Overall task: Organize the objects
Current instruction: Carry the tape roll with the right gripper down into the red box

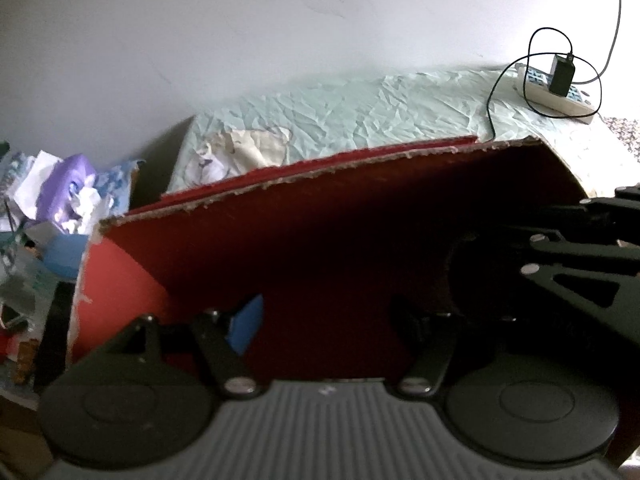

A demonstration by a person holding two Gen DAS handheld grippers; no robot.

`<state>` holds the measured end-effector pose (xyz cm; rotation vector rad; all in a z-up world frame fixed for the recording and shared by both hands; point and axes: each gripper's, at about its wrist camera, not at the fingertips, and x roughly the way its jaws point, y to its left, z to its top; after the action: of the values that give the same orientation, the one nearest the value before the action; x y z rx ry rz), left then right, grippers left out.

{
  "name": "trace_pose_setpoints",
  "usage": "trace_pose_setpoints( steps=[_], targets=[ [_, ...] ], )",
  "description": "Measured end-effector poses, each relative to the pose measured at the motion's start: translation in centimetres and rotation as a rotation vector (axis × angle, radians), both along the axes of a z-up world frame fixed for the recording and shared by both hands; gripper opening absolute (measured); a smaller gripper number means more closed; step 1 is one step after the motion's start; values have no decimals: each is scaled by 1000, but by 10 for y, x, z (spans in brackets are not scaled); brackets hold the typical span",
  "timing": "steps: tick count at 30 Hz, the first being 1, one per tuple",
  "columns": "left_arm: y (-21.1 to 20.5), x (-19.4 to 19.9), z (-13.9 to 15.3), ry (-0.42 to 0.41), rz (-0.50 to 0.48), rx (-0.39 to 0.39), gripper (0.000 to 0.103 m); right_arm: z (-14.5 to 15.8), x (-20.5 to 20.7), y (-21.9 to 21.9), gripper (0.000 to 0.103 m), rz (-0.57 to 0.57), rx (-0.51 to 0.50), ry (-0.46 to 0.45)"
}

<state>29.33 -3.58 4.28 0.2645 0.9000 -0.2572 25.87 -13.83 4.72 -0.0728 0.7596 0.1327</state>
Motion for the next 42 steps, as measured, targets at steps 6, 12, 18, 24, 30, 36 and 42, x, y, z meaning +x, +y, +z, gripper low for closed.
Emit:
trace_pose_setpoints(
  steps=[6,12,18,24,30,36,42],
  targets=[
    [-1,-2,0,-30,17,23,73,0,-1,1,24,-7,-4,-6],
    [-2,-6,1,-70,34,50,73,1,-2,1,24,-14,-5,-13],
    [-4,-8,2,-109,55,80,73,1,-2,3,24,-19,-17,-17],
    [-4,-9,2,-125,57,94,76,2,-4,4,24,-32,-30,-33],
    [-5,-12,3,-147,53,96,87,3,-4,4,24,-27,-28,-33],
    [-6,-15,4,-168,59,106,92,4,-5,4,24,-20,-17,-39],
    [-8,-18,5,-191,66,124,95,6,-7,3,25,-25,-8,-55]
  ],
)
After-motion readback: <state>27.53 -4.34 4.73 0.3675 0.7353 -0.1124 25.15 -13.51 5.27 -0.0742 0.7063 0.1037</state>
